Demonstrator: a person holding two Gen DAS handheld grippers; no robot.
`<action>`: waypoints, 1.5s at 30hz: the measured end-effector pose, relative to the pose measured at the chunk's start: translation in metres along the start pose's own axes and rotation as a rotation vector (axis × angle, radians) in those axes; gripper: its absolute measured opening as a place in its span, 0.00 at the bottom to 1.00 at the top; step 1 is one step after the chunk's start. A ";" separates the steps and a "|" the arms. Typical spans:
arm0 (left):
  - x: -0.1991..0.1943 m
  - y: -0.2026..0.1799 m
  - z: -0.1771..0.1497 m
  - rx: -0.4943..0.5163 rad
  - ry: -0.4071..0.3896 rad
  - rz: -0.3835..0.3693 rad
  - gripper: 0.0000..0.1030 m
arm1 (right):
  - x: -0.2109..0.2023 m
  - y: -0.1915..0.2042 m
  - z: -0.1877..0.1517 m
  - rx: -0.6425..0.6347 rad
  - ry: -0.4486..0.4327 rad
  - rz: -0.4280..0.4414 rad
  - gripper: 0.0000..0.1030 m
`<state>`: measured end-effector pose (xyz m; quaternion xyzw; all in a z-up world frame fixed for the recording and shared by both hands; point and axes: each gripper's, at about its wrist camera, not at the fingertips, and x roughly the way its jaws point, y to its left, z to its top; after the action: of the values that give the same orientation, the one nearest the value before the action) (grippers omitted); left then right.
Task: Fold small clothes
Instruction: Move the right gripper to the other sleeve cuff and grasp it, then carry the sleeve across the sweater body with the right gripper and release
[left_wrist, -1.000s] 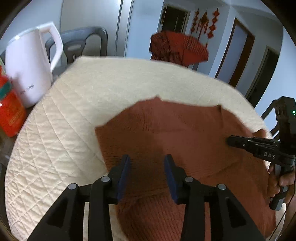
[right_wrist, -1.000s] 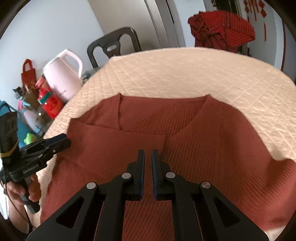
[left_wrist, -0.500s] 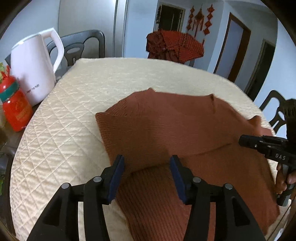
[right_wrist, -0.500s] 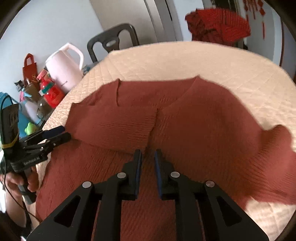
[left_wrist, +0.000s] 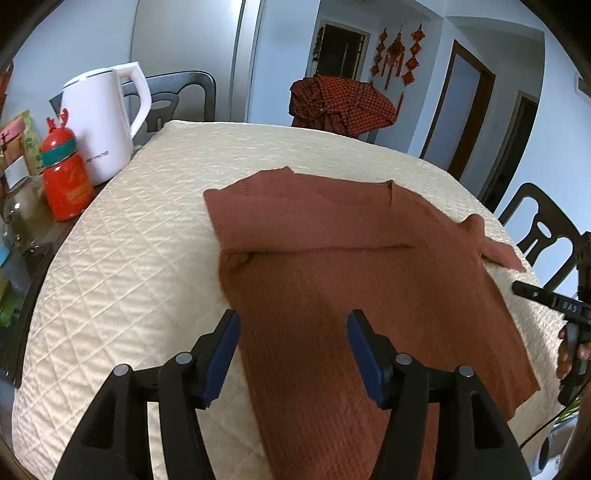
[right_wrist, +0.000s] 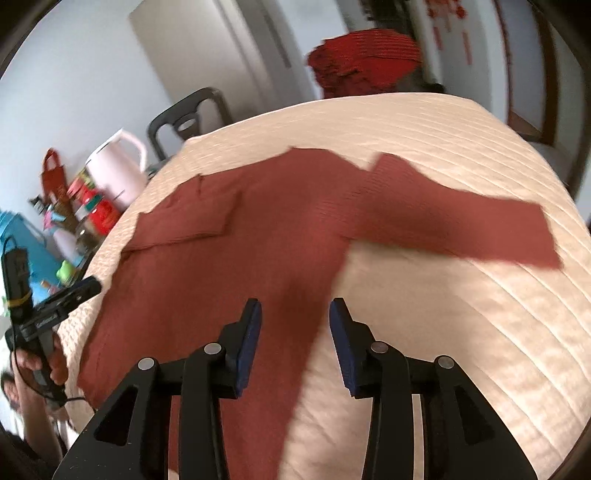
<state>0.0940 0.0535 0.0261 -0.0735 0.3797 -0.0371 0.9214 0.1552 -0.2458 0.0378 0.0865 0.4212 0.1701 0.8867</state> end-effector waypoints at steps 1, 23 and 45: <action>0.001 0.002 -0.001 -0.003 0.003 0.000 0.61 | -0.004 -0.009 -0.002 0.030 -0.009 -0.009 0.38; 0.030 -0.016 0.023 0.008 0.010 -0.026 0.63 | -0.024 -0.128 0.008 0.443 -0.125 -0.150 0.40; 0.047 -0.016 0.011 0.003 0.073 -0.041 0.66 | -0.030 -0.134 0.062 0.521 -0.305 -0.097 0.05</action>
<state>0.1348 0.0327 0.0034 -0.0786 0.4113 -0.0591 0.9062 0.2165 -0.3820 0.0579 0.3153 0.3163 -0.0013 0.8947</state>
